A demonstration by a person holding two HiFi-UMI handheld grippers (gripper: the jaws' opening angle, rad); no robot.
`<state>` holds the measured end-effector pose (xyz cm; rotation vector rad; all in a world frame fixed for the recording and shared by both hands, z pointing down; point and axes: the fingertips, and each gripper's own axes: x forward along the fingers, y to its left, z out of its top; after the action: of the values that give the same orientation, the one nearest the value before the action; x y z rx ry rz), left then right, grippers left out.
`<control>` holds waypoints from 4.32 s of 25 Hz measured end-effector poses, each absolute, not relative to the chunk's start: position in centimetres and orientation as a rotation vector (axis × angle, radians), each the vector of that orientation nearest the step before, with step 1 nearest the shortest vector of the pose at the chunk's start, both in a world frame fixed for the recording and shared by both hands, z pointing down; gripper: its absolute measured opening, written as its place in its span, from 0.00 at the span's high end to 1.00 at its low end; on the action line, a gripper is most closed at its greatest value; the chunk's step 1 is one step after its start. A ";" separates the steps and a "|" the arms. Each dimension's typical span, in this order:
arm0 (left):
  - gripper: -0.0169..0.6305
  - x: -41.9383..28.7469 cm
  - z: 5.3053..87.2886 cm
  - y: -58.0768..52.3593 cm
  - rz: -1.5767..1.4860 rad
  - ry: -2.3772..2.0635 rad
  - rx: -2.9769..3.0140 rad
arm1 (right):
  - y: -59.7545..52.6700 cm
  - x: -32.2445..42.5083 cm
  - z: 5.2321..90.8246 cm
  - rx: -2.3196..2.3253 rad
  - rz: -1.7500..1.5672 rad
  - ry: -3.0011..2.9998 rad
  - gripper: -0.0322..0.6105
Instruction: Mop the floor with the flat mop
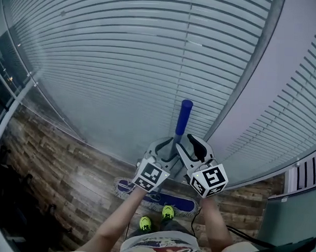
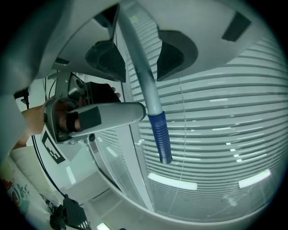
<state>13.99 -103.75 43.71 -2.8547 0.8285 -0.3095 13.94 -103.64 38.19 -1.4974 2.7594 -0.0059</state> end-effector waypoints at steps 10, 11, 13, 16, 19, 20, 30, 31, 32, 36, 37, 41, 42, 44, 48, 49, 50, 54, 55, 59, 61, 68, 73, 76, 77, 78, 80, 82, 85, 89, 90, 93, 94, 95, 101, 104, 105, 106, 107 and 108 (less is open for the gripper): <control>0.73 15.8 45.9 -106.0 -0.299 0.865 -2.858 | -106.8 13.2 37.8 -1.335 0.052 2.811 0.68; 0.73 15.6 46.2 -105.9 -0.294 0.867 -2.862 | -106.7 13.0 37.9 -1.328 0.061 2.813 0.68; 0.74 15.2 46.1 -105.1 -0.278 0.863 -2.871 | -106.2 12.4 37.4 -1.321 0.076 2.817 0.68; 0.75 14.4 43.8 -102.4 -0.240 0.852 -2.884 | -103.6 11.3 34.9 -1.325 0.100 2.822 0.68; 0.76 13.5 42.1 -99.1 -0.194 0.829 -2.894 | -100.1 10.0 33.1 -1.343 0.138 2.829 0.68; 0.76 13.2 42.1 -98.1 -0.177 0.822 -2.899 | -99.0 9.7 33.0 -1.355 0.152 2.826 0.68; 0.78 10.9 41.3 -87.4 -0.052 0.734 -2.927 | -88.1 7.5 31.1 -1.469 0.274 2.791 0.68; 0.78 10.9 41.5 -86.3 -0.059 0.732 -2.929 | -86.9 7.5 31.4 -1.466 0.275 2.801 0.68; 0.78 11.0 41.7 -85.1 -0.069 0.731 -2.931 | -85.7 7.5 31.6 -1.457 0.270 2.810 0.68; 0.78 10.9 42.0 -79.6 -0.131 0.739 -2.922 | -79.8 7.2 31.7 -1.365 0.171 2.811 0.71; 0.78 10.7 42.0 -78.3 -0.147 0.748 -2.914 | -78.4 7.0 31.7 -1.323 0.134 2.813 0.72; 0.79 10.9 42.2 -72.9 -0.219 0.793 -2.884 | -72.4 7.1 31.9 -1.195 0.090 2.851 0.73; 0.79 11.4 42.4 -71.2 -0.241 0.803 -2.878 | -70.5 7.5 32.1 -1.182 0.095 2.866 0.73; 0.79 13.0 43.0 -67.5 -0.276 0.799 -2.860 | -66.4 9.0 32.6 -1.154 0.119 2.879 0.73; 0.79 16.2 43.9 -59.2 -0.243 0.637 -2.890 | -58.1 12.3 33.8 -1.105 0.148 2.876 0.73; 0.79 16.5 43.6 -57.2 -0.208 0.591 -2.888 | -56.2 12.8 34.1 -1.093 0.150 2.884 0.73; 0.79 16.6 43.1 -55.2 -0.176 0.551 -2.865 | -54.5 13.3 34.6 -1.082 0.148 2.888 0.73; 0.78 18.1 42.2 -49.5 -0.204 0.450 -2.754 | -48.9 14.2 36.3 -1.050 0.139 2.903 0.73; 0.78 18.7 42.2 -48.4 -0.206 0.441 -2.751 | -47.7 14.1 36.6 -1.038 0.145 2.917 0.73; 0.82 20.0 42.7 -45.2 -0.173 0.433 -2.801 | -44.1 14.4 37.4 -0.995 0.155 2.922 0.73; 0.83 20.1 43.1 -43.4 -0.164 0.459 -2.836 | -42.1 14.6 37.8 -0.968 0.146 2.919 0.73; 0.83 18.7 45.4 -38.6 -0.224 0.536 -2.899 | -36.7 12.9 39.0 -0.902 0.294 2.898 0.73; 0.83 18.8 46.8 -35.6 -0.295 0.529 -2.918 | -33.6 12.8 40.5 -0.886 0.256 2.920 0.72; 0.83 17.5 47.6 -33.2 -0.324 0.548 -2.926 | -31.0 11.5 41.6 -0.865 0.226 2.959 0.71; 0.83 17.0 48.0 -32.3 -0.335 0.559 -2.929 | -30.1 11.0 42.1 -0.866 0.187 2.977 0.71; 0.83 16.5 48.3 -31.5 -0.348 0.569 -2.935 | -29.1 10.4 42.8 -0.873 0.134 2.994 0.71; 0.82 15.2 49.3 -29.6 -0.378 0.581 -2.951 | -27.1 9.0 43.9 -0.878 0.073 3.029 0.70; 0.81 13.7 50.3 -27.6 -0.412 0.588 -2.962 | -25.0 7.1 44.9 -0.859 0.064 3.062 0.70; 0.80 11.3 52.2 -23.6 -0.477 0.592 -2.976 | -21.0 4.5 46.6 -0.829 0.017 3.113 0.68; 0.78 9.8 54.1 -18.9 -0.509 0.587 -2.967 | -16.0 3.0 48.5 -0.834 -0.040 3.152 0.68; 0.78 9.5 54.5 -18.1 -0.508 0.593 -2.961 | -15.1 2.7 48.9 -0.829 -0.038 3.159 0.67; 0.77 8.1 55.4 -14.9 -0.513 0.620 -2.955 | -11.6 1.2 50.0 -0.795 -0.041 3.182 0.66; 0.77 7.8 55.7 -13.7 -0.520 0.626 -2.952 | -10.4 0.8 50.3 -0.791 -0.046 3.188 0.66; 0.77 7.6 56.0 -12.6 -0.528 0.624 -2.948 | -9.3 0.6 50.6 -0.794 -0.052 3.192 0.66; 0.77 7.4 56.7 -5.0 -0.573 0.553 -2.943 | -1.8 0.3 50.2 -0.784 -0.078 3.182 0.66; 0.77 7.4 56.5 -0.5 -0.575 0.557 -2.942 | 2.7 0.2 50.2 -0.764 -0.064 3.213 0.66; 0.77 7.5 56.8 1.3 -0.584 0.555 -2.943 | 4.5 0.3 50.4 -0.759 -0.067 3.218 0.66; 0.77 7.6 57.0 3.2 -0.592 0.554 -2.945 | 6.4 0.5 50.6 -0.753 -0.072 3.220 0.66; 0.77 7.9 57.1 5.1 -0.597 0.556 -2.946 | 8.3 0.8 50.8 -0.747 -0.077 3.219 0.66; 0.77 8.4 57.1 6.9 -0.602 0.559 -2.945 | 10.1 1.3 50.8 -0.739 -0.079 3.216 0.66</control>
<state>8.35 6.87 57.13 -2.9454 0.5587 -0.6017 1.26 10.12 50.80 -0.7386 3.2157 -0.0793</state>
